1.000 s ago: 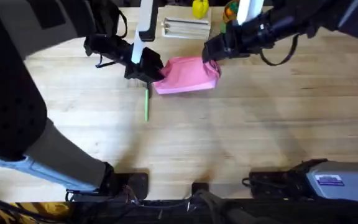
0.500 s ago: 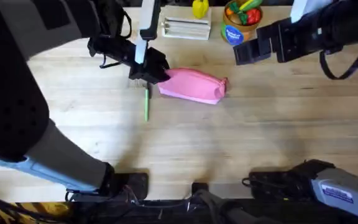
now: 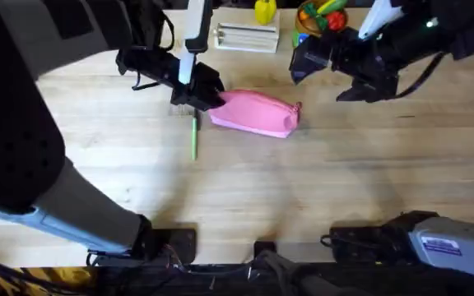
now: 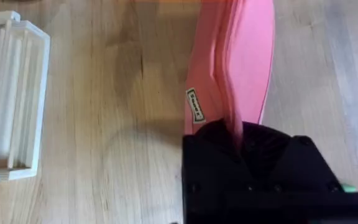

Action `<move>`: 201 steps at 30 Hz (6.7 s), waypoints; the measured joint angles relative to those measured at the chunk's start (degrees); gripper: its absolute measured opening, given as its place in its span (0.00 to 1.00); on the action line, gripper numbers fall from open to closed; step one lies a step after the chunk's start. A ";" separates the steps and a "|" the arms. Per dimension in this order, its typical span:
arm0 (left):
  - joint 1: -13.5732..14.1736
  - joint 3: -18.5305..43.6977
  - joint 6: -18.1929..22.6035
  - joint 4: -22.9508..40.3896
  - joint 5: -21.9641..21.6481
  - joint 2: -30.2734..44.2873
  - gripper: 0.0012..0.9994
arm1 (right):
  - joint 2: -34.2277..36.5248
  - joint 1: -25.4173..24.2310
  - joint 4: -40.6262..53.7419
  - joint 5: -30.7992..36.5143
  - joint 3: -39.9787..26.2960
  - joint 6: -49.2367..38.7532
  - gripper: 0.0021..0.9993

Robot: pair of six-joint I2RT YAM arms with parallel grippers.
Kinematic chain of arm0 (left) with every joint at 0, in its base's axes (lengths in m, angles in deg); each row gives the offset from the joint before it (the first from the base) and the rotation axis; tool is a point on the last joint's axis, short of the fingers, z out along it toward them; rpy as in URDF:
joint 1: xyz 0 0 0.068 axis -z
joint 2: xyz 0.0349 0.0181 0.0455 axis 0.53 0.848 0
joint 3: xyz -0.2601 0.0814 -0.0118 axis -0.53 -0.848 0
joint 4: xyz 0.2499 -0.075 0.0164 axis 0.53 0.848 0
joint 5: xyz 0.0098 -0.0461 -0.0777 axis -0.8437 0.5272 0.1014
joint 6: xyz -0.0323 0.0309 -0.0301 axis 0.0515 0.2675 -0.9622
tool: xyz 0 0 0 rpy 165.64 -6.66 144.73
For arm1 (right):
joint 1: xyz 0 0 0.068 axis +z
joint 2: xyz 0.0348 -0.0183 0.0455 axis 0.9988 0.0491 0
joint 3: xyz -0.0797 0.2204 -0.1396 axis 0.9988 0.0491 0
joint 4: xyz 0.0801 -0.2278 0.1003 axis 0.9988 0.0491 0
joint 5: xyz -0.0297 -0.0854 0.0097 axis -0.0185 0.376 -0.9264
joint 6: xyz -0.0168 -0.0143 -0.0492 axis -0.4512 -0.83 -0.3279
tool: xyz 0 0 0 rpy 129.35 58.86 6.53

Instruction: Unzip the bag, pick up the pens from the table one at a time and place them inside, then zip the bag closed.

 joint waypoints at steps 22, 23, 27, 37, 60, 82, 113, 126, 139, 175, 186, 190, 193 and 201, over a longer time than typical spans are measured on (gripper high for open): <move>-0.01 0.00 -0.01 0.01 0.15 0.00 0.04 | 17.62 0.00 -0.78 0.00 0.00 12.30 0.61; -0.01 0.00 0.00 0.01 0.15 -0.02 0.04 | 17.62 0.00 -0.83 0.01 0.00 12.34 0.54; -0.01 0.00 0.00 0.03 0.17 -0.02 0.04 | 17.62 0.00 -0.91 -0.01 -0.02 12.35 0.35; 0.01 0.00 0.00 0.01 0.20 -0.02 0.04 | 17.62 0.02 -0.88 -0.01 -0.02 12.35 0.04; -0.05 0.00 0.00 -0.18 0.39 -0.01 0.04 | 12.05 7.39 -3.87 0.05 -6.86 5.25 0.03; -1.52 0.00 -0.01 -0.30 -0.70 0.00 0.04 | 26.51 13.55 -39.83 -16.72 -6.84 19.30 0.03; -0.12 0.00 0.05 0.21 1.11 0.00 0.98 | 12.22 1.21 -23.75 -19.64 -7.15 -55.91 1.00; -1.87 0.00 0.07 1.38 3.10 -0.05 0.99 | 12.22 1.57 -23.44 -19.48 -7.17 -84.19 1.00; -17.60 0.00 0.15 10.11 4.91 -9.85 0.99 | 15.02 0.33 -20.47 -24.48 -7.41 -90.19 1.00; -19.40 0.00 0.15 12.94 4.44 -9.88 0.99 | 25.42 -0.24 -19.21 -30.97 -7.54 -102.77 0.03; -19.40 0.00 0.15 13.10 4.44 -9.88 0.99 | 32.04 1.83 -18.32 -33.52 -7.80 -102.82 0.03; -19.40 0.00 0.15 13.08 4.44 -9.87 0.99 | 33.26 3.14 -19.29 -33.87 -7.87 -102.91 0.03; -19.40 0.00 0.15 13.09 4.44 -9.86 0.99 | 33.69 4.13 -19.57 -34.07 -8.16 -102.99 0.03; -19.40 0.00 0.15 13.09 4.44 -9.86 0.99 | 35.43 5.29 -19.66 -34.70 -8.41 -103.86 0.99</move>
